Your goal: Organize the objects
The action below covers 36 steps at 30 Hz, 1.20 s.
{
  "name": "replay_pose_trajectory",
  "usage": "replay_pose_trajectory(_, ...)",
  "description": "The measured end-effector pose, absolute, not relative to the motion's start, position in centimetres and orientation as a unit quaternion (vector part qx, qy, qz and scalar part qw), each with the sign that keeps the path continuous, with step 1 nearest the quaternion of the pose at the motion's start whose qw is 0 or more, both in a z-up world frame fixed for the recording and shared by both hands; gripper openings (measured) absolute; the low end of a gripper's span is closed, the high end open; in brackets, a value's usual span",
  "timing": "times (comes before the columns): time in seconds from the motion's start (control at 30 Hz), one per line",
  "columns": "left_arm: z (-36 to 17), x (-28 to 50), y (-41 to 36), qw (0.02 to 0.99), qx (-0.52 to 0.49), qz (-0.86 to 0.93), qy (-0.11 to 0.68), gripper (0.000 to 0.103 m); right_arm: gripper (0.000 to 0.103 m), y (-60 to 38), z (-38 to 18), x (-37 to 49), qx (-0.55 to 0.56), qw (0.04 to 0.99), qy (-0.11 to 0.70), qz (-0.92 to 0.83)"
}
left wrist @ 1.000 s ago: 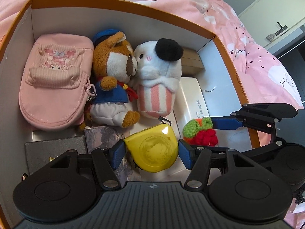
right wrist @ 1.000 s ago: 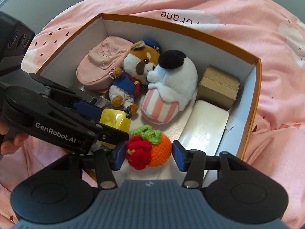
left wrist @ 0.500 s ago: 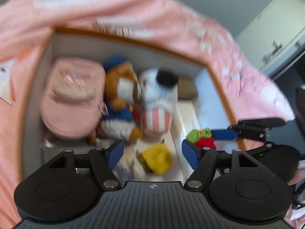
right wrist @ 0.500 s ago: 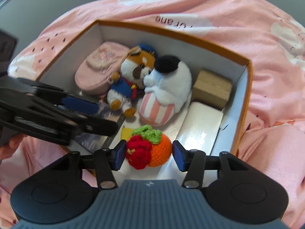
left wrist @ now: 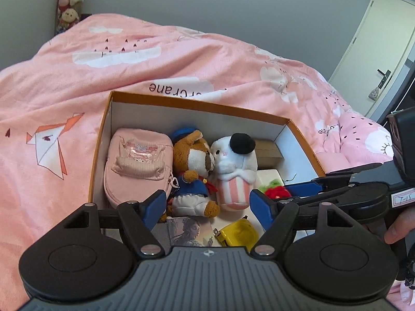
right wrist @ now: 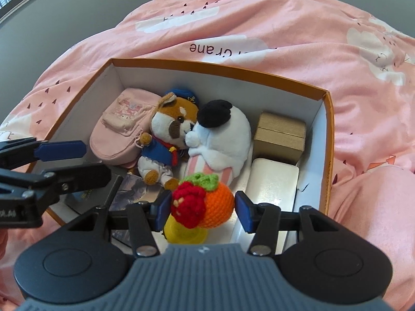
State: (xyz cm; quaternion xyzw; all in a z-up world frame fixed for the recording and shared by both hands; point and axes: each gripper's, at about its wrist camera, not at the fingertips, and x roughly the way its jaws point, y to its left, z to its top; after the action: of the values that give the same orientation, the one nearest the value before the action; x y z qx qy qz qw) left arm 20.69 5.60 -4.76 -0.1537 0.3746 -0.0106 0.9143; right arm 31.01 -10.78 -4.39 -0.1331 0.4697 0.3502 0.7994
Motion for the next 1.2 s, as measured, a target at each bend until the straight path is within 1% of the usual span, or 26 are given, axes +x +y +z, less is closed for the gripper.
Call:
replay_pose_trajectory(0.07,-4.6,20.3,5.4,0.918,-0.144,-0.006,0.368,0.086,0.057,-10.9,-4.4,30.8,-0.129,0.802,0.467,0.350)
replay_pose_trajectory(0.1,-4.5,20.0,5.3,0.920,-0.141,-0.004,0.365,0.086,0.062,-11.0,-4.3,30.7,-0.127,0.803,0.465,0.350)
replay_pose_trajectory(0.17,-4.4,19.6,5.2,0.923,-0.135,0.004,0.360,0.087,0.068,-11.2,-4.0,30.3,-0.125,0.810,0.455,0.349)
replay_pose_trajectory(0.27,-4.1,18.8,5.3,0.928,-0.128,0.020,0.351,0.088,0.069,-11.6,-3.1,29.6,-0.129,0.819,0.440,0.345)
replay_pose_trajectory(0.33,-3.8,18.3,5.4,0.931,-0.122,0.032,0.341,0.089,0.071,-11.8,-2.5,28.8,-0.131,0.825,0.428,0.346)
replay_pose_trajectory(0.37,-3.6,17.9,5.4,0.933,-0.119,0.037,0.337,0.089,0.074,-11.9,-2.1,28.4,-0.133,0.828,0.421,0.346)
replay_pose_trajectory(0.43,-3.3,17.5,5.4,0.935,-0.114,0.047,0.331,0.091,0.075,-12.1,-1.3,27.2,-0.141,0.837,0.401,0.346)
replay_pose_trajectory(0.47,-3.2,17.3,5.4,0.935,-0.113,0.050,0.332,0.091,0.079,-12.2,-0.9,26.6,-0.146,0.840,0.390,0.348)
replay_pose_trajectory(0.5,-3.1,17.2,5.5,0.934,-0.113,0.052,0.335,0.091,0.088,-12.3,-0.5,26.0,-0.152,0.843,0.379,0.351)
replay_pose_trajectory(0.53,-2.9,17.0,5.6,0.933,-0.115,0.055,0.337,0.091,0.091,-12.4,0.0,25.3,-0.156,0.847,0.367,0.353)
replay_pose_trajectory(0.77,-1.0,15.2,5.0,0.942,-0.090,0.087,0.311,0.091,0.095,-13.7,3.2,20.9,-0.160,0.871,0.295,0.360)
replay_pose_trajectory(0.9,0.9,13.4,4.3,0.956,-0.069,0.118,0.260,0.091,0.102,-15.0,5.1,18.7,-0.136,0.895,0.243,0.348)
replay_pose_trajectory(1.07,3.3,11.2,2.7,0.970,-0.020,0.150,0.191,0.097,0.102,-16.3,7.1,15.9,-0.100,0.927,0.156,0.326)
replay_pose_trajectory(1.2,3.9,9.8,1.7,0.974,-0.008,0.149,0.168,0.099,0.102,-17.0,7.6,14.3,-0.064,0.942,0.122,0.306)
